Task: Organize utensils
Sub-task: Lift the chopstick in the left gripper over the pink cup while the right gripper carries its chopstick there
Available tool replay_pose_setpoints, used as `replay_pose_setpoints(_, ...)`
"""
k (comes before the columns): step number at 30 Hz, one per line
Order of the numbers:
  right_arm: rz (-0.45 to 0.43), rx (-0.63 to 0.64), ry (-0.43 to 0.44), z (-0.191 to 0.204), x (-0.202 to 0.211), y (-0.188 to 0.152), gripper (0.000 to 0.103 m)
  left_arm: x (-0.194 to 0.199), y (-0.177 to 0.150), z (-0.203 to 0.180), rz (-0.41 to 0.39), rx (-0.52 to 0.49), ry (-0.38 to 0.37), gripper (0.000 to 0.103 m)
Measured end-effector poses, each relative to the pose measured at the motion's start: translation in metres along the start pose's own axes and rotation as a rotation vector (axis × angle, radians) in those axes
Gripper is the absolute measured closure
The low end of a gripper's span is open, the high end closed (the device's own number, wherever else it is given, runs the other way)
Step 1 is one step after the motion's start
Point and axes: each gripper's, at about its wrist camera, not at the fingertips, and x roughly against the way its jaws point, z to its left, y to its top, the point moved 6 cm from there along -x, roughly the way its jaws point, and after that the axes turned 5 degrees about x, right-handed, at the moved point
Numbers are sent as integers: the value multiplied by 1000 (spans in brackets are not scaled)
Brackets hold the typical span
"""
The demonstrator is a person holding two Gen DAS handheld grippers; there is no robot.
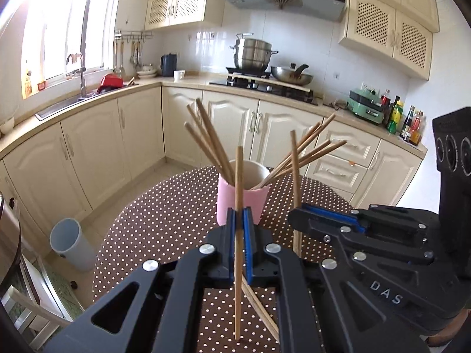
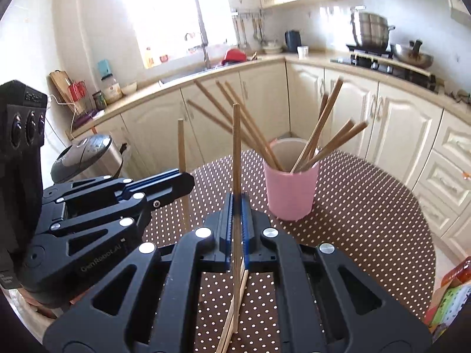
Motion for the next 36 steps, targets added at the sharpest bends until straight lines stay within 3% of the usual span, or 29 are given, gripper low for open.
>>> replay_pose_setpoints(14, -138, 11, -60, -15, 39, 25, 97, 18, 48, -18, -136, -18, -20, 97)
replay_pose_setpoints(28, -275, 1, -94, -35, 53, 79, 97, 16, 116, -24, -317, 68, -3, 97)
replay_pose_setpoints(36, -346, 15, -131, -46, 54, 104, 97, 2, 142, -23, -380, 100, -20, 97)
